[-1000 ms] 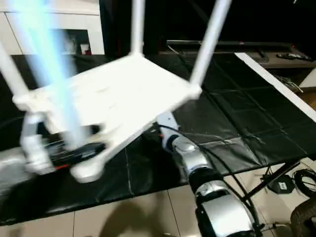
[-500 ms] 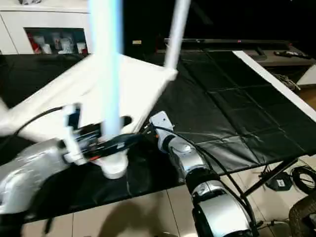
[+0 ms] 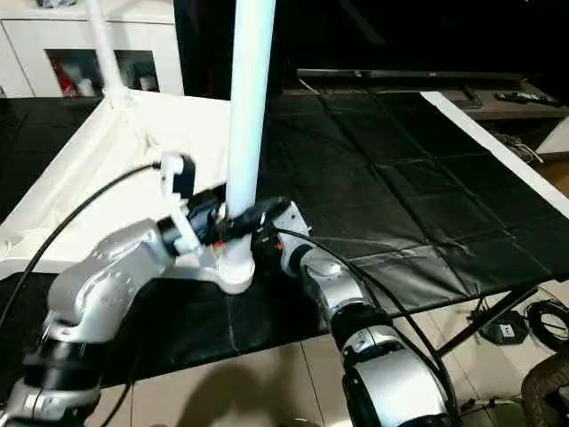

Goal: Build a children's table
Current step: Rotate table base

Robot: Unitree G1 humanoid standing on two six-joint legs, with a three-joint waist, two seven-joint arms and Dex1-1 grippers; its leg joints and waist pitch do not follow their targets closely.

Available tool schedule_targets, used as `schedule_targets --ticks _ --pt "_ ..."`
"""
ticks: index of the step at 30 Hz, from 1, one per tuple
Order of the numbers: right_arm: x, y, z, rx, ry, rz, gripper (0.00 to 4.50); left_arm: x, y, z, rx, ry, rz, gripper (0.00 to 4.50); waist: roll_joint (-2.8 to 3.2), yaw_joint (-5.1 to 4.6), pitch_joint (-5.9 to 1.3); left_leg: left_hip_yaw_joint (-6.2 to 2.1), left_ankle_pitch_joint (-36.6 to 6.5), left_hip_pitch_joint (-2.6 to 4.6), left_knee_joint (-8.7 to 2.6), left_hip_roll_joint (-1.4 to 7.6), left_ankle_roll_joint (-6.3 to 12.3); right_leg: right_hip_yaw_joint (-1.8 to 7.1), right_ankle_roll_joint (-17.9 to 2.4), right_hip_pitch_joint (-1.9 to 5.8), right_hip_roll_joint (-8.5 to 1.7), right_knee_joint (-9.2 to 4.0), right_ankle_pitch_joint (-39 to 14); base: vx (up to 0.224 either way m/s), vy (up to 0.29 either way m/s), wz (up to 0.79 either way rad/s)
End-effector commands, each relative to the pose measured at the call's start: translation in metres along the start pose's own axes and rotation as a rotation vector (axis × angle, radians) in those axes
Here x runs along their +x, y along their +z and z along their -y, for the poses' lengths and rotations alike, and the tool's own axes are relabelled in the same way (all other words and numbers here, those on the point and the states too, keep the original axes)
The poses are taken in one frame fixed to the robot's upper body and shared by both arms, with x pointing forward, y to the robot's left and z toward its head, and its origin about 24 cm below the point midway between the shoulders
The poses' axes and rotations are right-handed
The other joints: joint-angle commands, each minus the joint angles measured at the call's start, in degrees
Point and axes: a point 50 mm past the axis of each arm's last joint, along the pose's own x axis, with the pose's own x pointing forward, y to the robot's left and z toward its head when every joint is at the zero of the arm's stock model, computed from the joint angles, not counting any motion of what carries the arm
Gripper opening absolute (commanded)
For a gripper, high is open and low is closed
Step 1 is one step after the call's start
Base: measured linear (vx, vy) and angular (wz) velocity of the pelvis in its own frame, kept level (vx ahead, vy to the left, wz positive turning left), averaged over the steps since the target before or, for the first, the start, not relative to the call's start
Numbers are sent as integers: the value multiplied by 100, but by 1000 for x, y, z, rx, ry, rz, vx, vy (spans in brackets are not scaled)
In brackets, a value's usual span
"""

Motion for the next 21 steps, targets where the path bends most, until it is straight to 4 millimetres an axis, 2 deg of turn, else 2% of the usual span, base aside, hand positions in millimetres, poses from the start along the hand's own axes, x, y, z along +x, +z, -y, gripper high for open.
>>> schedule_targets --ticks 1,2,3,4,8,10,11,14,15,16,18,19,20,21 --pt "-4 -2 9 4 -24 0 450 -1 -2 3 40 -69 -51 442 77 30 -380 34 -1546 13 -393 16 -53 247 -946 287 -336 -446 -1461 0 0 0" --pt "-7 -4 13 11 -34 2 450 -5 -4 3 48 -97 -81 442 102 43 -388 31 -1481 8 -386 14 -53 252 -956 295 -343 -423 -1410 0 0 0" --pt "-12 -5 20 12 -53 3 450 -11 -6 3 59 -131 -124 442 79 42 -390 38 -1434 12 -386 19 -43 252 -967 291 -340 -423 -1345 0 0 0" --pt "-15 -6 25 12 -66 4 450 -15 -8 3 65 -154 -155 442 104 61 -392 38 -1340 19 -386 17 -37 254 -985 291 -337 -403 -1220 0 0 0" --pt "-29 -5 43 13 -59 42 450 -40 -20 -12 107 -181 -359 442 121 110 -396 67 -1110 30 -375 7 -2 262 -1077 304 -316 -359 -773 0 0 0" --pt "-31 -4 45 10 -50 52 450 -43 -22 -16 119 -180 -392 442 118 128 -391 63 -1147 23 -383 12 -5 265 -1070 307 -329 -366 -864 0 0 0" --pt "-36 -3 48 12 -28 62 450 -48 -23 -22 145 -169 -437 442 155 136 -393 59 -1215 26 -386 12 -58 268 -1091 311 -343 -376 -970 0 0 0" --pt "-54 1 58 -34 80 77 450 -59 -25 -46 247 -125 -570 442 122 179 -370 51 -1468 58 -401 7 -5 272 -916 299 -331 -457 -1382 0 0 0" --pt "-55 2 58 -37 85 76 450 -59 -25 -47 249 -123 -575 442 121 191 -371 50 -1449 66 -401 -1 7 269 -876 301 -321 -465 -1414 0 0 0" --pt "-59 2 60 -55 111 74 450 -62 -26 -52 262 -115 -609 425 114 196 -374 37 -1361 36 -410 3 -17 270 -870 332 -335 -452 -1396 0 0 0" --pt "-77 7 65 -108 199 70 450 -69 -31 -64 356 -122 -746 415 119 210 -391 38 -1274 41 -394 5 -18 271 -889 334 -341 -443 -1301 0 0 0" --pt "-77 7 65 -108 200 70 450 -69 -31 -64 357 -122 -747 403 98 230 -394 38 -1230 30 -388 4 46 275 -861 347 -339 -434 -1213 0 0 0" --pt "-82 8 66 -122 225 68 450 -71 -33 -67 373 -133 -781 391 131 238 -406 34 -1164 27 -392 9 64 274 -905 355 -351 -433 -1079 0 0 0" --pt "-89 10 67 -131 268 66 450 -73 -36 -69 389 -149 -821 382 113 241 -407 25 -1122 8 -392 8 61 265 -978 376 -358 -416 -1022 0 0 0"
